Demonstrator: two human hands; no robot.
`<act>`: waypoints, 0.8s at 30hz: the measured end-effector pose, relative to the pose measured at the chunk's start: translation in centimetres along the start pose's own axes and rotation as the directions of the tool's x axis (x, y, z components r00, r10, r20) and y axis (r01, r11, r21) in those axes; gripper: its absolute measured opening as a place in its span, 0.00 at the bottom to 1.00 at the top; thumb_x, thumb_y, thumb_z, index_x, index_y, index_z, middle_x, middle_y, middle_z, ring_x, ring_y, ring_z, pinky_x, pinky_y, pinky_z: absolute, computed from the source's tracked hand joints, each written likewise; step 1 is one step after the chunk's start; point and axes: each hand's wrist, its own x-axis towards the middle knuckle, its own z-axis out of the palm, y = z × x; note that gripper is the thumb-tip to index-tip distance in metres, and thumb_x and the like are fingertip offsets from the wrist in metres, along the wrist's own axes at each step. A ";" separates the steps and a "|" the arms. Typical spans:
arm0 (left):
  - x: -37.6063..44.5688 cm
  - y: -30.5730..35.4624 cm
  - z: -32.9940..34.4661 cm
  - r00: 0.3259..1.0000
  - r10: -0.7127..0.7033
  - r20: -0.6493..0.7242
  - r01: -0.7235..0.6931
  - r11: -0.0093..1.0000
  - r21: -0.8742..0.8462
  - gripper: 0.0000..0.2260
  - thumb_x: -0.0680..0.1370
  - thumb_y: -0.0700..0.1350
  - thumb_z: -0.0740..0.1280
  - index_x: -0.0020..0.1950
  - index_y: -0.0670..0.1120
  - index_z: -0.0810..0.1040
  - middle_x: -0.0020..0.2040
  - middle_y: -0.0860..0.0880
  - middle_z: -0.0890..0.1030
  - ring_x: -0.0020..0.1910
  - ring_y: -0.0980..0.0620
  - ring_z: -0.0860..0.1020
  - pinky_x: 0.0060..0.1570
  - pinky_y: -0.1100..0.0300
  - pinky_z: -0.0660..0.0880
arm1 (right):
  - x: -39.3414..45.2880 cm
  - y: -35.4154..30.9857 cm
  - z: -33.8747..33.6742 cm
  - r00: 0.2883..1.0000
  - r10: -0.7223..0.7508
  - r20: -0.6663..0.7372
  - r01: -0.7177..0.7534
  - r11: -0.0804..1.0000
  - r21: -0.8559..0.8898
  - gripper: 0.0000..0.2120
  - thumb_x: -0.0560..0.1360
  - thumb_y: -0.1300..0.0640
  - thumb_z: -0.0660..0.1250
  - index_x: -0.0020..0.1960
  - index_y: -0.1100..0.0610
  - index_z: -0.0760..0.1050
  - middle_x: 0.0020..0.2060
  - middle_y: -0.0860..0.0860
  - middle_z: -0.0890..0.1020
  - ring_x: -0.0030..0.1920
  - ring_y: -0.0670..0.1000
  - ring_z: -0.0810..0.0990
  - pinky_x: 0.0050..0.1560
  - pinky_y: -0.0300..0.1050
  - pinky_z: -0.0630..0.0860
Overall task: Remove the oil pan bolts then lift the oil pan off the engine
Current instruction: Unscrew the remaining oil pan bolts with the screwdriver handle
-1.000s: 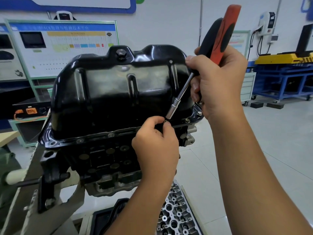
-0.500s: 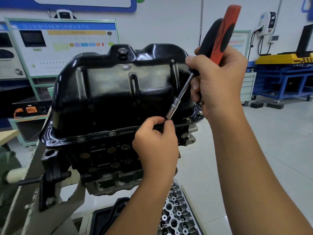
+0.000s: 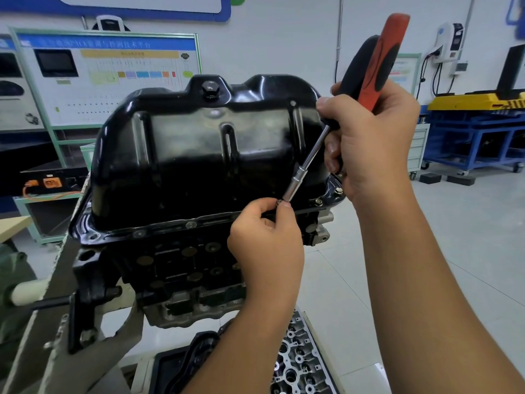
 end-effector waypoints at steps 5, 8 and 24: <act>-0.7 0.6 -0.2 1.000 0.002 0.029 0.000 0.997 -0.082 0.06 0.81 0.43 0.69 0.45 0.49 0.81 0.23 0.56 0.67 0.23 0.55 0.64 0.25 0.57 0.64 | 0.2 0.0 -0.3 1.000 -0.006 -0.001 0.006 1.000 0.016 0.08 0.69 0.67 0.73 0.43 0.64 0.74 0.29 0.59 0.69 0.19 0.53 0.62 0.24 0.40 0.63; -1.0 1.5 -0.4 0.995 -0.032 0.089 0.052 0.973 -0.224 0.07 0.83 0.43 0.66 0.45 0.47 0.79 0.24 0.56 0.66 0.23 0.56 0.61 0.23 0.61 0.60 | 0.3 -0.1 -0.5 1.000 -0.003 -0.009 0.003 1.000 0.017 0.07 0.69 0.67 0.73 0.43 0.63 0.75 0.30 0.59 0.70 0.19 0.54 0.62 0.24 0.41 0.63; -1.7 2.8 -0.2 0.506 -0.684 0.526 0.862 0.425 -0.276 0.14 0.83 0.47 0.59 0.39 0.45 0.73 0.27 0.52 0.63 0.19 0.57 0.58 0.19 0.68 0.53 | 1.5 0.0 -2.1 0.993 -0.112 -0.038 0.091 0.930 -0.356 0.09 0.63 0.60 0.72 0.39 0.62 0.75 0.29 0.59 0.72 0.30 0.65 0.68 0.31 0.56 0.71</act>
